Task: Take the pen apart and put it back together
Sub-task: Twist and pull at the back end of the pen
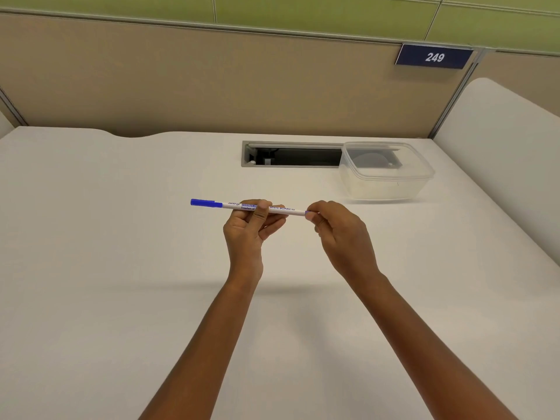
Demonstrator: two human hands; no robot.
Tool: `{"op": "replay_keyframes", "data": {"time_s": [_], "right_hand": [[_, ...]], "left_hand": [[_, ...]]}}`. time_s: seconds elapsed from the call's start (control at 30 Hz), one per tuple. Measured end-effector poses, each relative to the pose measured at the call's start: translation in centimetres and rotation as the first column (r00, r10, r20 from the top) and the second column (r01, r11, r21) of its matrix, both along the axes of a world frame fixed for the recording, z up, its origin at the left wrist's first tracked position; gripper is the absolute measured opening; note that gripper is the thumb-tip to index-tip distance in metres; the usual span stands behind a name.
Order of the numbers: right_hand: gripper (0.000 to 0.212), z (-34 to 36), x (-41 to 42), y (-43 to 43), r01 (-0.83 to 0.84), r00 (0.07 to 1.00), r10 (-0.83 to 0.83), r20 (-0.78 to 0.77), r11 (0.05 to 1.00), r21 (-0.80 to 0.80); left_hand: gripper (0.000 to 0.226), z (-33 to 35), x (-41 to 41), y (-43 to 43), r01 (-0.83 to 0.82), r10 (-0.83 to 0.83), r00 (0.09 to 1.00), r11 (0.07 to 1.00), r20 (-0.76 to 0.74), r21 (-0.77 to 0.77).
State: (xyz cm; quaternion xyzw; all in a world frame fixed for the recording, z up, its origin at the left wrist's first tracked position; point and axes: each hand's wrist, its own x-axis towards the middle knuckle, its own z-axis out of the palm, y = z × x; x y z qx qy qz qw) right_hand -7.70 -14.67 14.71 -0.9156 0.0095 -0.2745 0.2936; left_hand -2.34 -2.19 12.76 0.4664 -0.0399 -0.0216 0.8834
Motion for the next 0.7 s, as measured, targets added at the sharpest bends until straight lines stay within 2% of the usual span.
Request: {"op": "replay_keyframes", "data": {"time_s": [0.1,0.17,0.23,0.37,0.47,0.6,0.7], "right_hand": [[0.03,0.0,0.24,0.07,0.004,0.997,0.014,-0.08,0.974,0.226],[0.038,0.08,0.53,0.29,0.018,0.989,0.047,-0.141,0.905,0.426],[0.038,0.09,0.61,0.31,0.028,0.986,0.058,-0.155,0.864,0.504],[0.012,-0.25,0.26,0.08,-0.049,0.987,0.102,-0.123,0.925,0.377],[0.013,-0.58,0.24,0.02,-0.065,0.995,0.087,-0.057,0.95,0.306],[0.011,-0.77,0.4,0.03,-0.036,0.996,0.055,-0.066,0.964,0.264],[0.026,-0.68,0.46,0.15,-0.026,0.995,0.053,-0.079,0.95,0.311]], "left_hand": [[0.016,0.14,0.0,-0.14,0.005,-0.005,1.0,1.0,0.006,-0.001],[0.015,0.21,-0.01,-0.24,0.005,-0.005,1.0,1.0,0.008,0.004],[0.015,0.2,0.04,-0.24,0.0,0.0,1.0,1.0,-0.001,-0.002],[0.016,-0.09,0.12,0.1,-0.009,0.009,1.0,1.0,-0.017,-0.009],[0.016,-0.34,0.04,0.15,-0.005,0.005,1.0,1.0,-0.025,-0.005],[0.017,-0.48,-0.09,0.07,-0.002,0.002,1.0,1.0,-0.025,-0.007],[0.017,-0.45,-0.12,0.03,0.003,-0.003,1.0,1.0,-0.014,-0.004]]}}
